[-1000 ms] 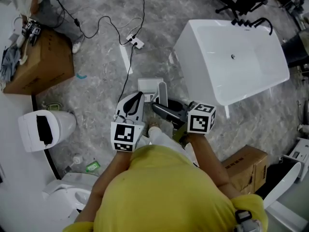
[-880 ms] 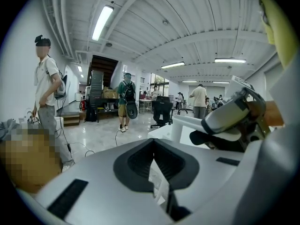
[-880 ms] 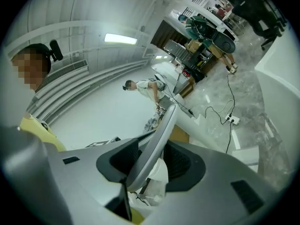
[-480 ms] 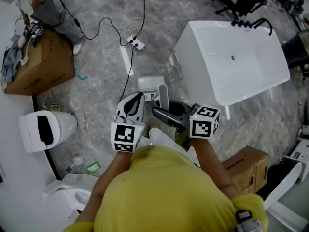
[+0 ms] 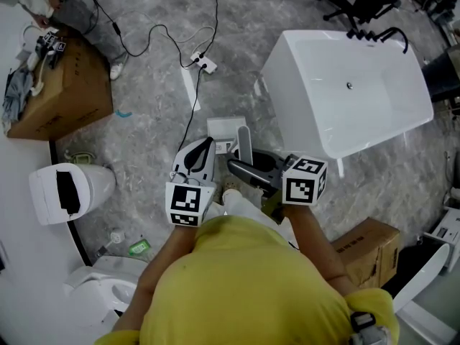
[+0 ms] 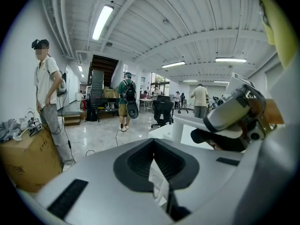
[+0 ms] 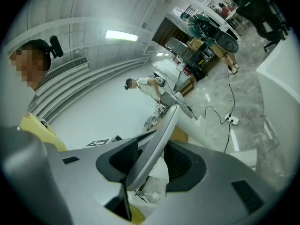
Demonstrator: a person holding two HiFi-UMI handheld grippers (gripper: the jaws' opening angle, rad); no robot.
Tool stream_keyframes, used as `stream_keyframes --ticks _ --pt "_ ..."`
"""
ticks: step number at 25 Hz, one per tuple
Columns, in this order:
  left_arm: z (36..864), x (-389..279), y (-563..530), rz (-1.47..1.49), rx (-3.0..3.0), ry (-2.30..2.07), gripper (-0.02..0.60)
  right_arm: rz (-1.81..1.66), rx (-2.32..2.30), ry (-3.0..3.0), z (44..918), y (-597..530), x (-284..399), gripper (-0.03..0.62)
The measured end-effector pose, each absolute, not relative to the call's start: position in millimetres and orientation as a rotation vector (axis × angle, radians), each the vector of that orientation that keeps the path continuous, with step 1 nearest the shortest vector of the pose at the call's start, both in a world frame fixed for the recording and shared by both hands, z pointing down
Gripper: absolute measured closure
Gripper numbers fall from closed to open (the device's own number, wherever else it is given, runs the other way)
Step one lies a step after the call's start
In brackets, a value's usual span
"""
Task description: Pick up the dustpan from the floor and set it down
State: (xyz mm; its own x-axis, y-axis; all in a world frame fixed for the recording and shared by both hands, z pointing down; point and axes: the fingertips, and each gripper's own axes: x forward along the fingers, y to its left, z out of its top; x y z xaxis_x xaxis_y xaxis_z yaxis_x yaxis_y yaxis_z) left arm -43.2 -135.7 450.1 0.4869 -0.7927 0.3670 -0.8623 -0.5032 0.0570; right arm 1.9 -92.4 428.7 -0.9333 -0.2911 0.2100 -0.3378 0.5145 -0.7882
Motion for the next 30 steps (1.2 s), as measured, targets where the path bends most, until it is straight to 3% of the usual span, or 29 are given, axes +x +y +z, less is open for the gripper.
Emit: stream_keyframes --ticks 30 --pt "478 -43 -169 0.496 2.429 -1.374 0.580 1.458 0.656 -2.444 597 -186 3 0.424"
